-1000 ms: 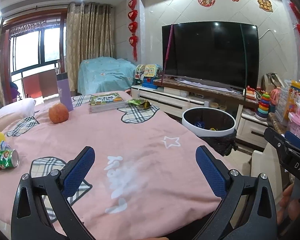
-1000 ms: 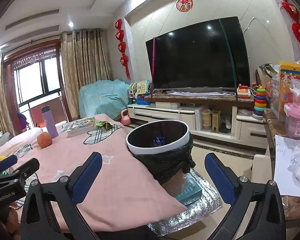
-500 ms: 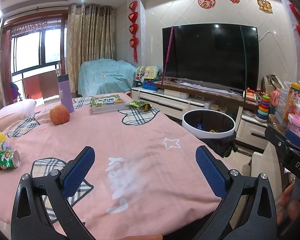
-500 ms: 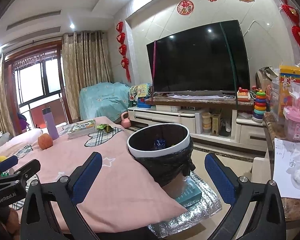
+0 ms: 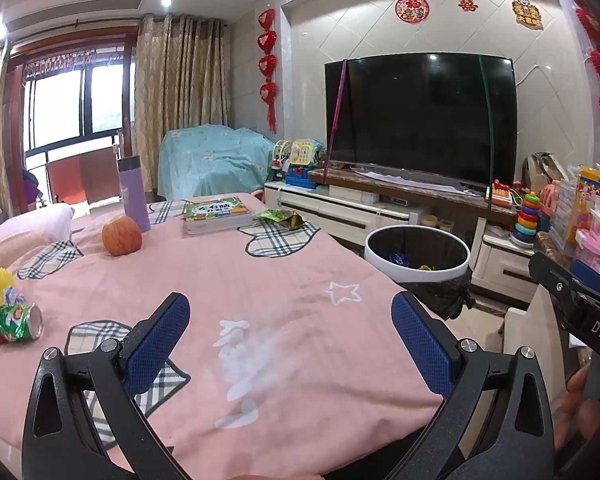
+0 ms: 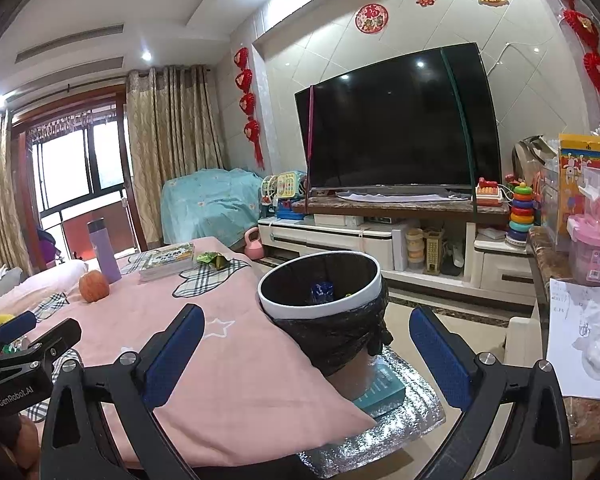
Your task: Collect trash
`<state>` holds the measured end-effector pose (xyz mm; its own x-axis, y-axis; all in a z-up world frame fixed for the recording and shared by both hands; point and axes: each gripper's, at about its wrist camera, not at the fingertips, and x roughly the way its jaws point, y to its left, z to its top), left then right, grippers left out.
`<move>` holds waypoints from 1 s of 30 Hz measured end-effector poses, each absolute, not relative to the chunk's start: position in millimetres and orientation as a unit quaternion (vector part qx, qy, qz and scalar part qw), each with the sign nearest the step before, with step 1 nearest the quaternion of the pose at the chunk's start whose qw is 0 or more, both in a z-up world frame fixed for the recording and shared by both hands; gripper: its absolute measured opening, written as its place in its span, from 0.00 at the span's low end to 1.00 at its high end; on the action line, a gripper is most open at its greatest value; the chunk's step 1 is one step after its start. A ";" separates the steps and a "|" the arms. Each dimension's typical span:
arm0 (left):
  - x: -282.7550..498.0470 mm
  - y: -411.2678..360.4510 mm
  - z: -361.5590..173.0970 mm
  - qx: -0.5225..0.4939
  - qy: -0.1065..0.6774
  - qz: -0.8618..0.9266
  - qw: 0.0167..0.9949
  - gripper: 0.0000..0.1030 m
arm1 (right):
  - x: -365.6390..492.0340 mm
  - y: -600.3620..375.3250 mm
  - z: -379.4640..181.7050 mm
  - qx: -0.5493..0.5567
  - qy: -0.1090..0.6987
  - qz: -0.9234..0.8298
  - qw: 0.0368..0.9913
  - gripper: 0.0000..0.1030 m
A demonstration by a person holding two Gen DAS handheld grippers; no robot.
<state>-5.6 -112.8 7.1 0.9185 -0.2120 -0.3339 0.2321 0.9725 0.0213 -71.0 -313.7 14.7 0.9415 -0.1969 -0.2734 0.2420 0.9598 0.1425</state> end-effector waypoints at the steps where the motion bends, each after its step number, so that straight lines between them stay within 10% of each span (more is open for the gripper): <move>1: -5.6 -112.6 7.0 0.030 0.167 -0.113 0.979 1.00 | -71.1 -313.7 14.4 0.087 0.130 -0.112 0.981 1.00; 30: -6.2 -109.9 6.1 0.026 0.170 -0.117 0.978 1.00 | -69.1 -311.4 13.5 0.089 0.135 -0.109 0.981 1.00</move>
<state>-6.2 -109.9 6.1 0.9151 -0.2203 -0.3378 0.2380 0.9712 0.0115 -69.1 -311.4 13.5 0.9400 -0.1891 -0.2838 0.2372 0.9605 0.1456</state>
